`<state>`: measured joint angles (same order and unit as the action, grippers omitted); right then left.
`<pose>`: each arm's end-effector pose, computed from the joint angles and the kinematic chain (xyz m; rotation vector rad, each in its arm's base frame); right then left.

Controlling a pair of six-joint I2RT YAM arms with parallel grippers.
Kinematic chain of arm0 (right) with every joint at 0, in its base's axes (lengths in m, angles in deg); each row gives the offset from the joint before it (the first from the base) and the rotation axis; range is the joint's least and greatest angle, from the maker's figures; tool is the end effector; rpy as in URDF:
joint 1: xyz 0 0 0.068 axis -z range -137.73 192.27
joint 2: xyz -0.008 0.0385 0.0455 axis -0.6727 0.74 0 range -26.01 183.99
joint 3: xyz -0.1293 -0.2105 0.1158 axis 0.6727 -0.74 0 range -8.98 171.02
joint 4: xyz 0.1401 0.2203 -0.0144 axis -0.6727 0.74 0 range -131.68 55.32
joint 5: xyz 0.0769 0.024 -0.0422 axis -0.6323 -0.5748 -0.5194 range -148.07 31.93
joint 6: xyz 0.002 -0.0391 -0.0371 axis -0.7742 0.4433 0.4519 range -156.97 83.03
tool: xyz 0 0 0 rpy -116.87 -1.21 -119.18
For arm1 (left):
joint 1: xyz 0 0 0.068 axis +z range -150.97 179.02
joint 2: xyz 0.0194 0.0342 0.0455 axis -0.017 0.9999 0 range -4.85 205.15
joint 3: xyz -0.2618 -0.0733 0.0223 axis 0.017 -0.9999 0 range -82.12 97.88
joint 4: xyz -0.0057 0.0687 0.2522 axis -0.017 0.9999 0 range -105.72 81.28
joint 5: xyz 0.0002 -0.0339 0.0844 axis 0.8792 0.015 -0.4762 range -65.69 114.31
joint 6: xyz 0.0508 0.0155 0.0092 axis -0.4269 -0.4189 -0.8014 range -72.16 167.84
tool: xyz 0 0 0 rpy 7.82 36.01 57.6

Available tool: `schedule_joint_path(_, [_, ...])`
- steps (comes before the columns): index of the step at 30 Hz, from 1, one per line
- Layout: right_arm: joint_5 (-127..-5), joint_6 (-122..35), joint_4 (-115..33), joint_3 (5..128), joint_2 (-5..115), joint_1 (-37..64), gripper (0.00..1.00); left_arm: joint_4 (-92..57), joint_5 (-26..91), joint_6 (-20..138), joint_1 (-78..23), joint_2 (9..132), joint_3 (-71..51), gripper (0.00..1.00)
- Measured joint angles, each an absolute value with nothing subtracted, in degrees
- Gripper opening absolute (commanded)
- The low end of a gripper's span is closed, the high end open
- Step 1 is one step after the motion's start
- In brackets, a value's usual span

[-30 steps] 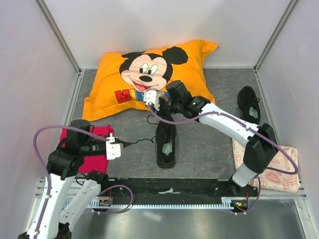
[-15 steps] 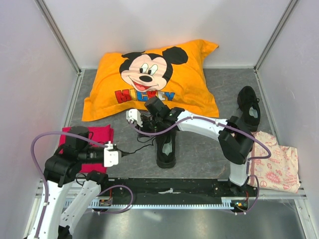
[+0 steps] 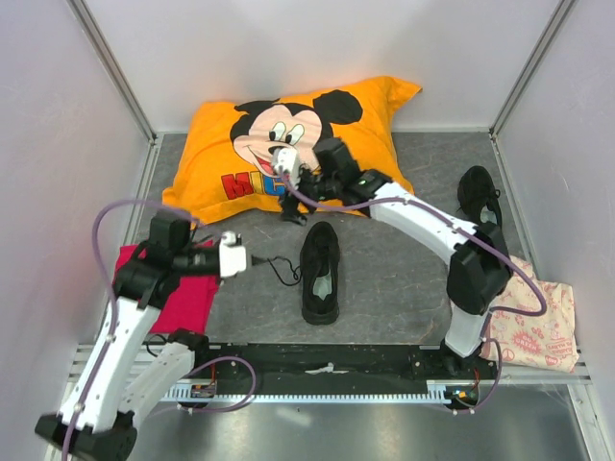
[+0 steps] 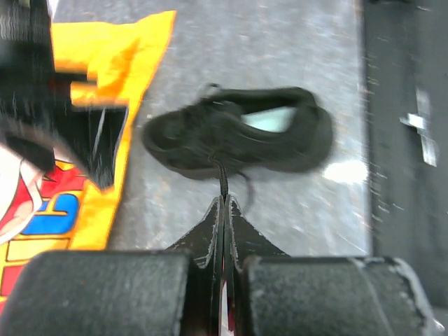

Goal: Tie the shoes

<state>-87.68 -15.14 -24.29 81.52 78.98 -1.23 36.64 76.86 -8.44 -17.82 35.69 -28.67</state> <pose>0.2997 0.3085 0.3099 -1.4056 1.6159 0.7714 0.1054 -0.0615 0.3375 1.5384 1.3052 -0.6002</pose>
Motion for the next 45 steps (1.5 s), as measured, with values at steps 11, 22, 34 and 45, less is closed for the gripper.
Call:
schedule_joint_path(11, [-83.1, -12.6, -14.7, 73.3, 60.9, 7.5, 0.73, 0.4, 69.3, 12.8, -17.8, 69.3, -24.4, 0.02])
schedule_joint_path(22, [-82.3, -4.7, -3.5, 69.3, 57.6, 2.6, 0.57, -8.6, 62.5, 22.8, -17.8, 87.4, -19.7, 0.02])
schedule_joint_path(34, [-78.9, 2.5, -4.2, 71.2, 72.3, -11.4, 0.51, -8.5, 60.4, 30.9, -17.1, 93.1, -19.3, 0.01])
schedule_joint_path(45, [-77.4, 12.0, -4.2, 76.7, 81.9, -14.8, 0.5, -8.5, 60.6, 35.0, -15.8, 94.8, -19.3, 0.02])
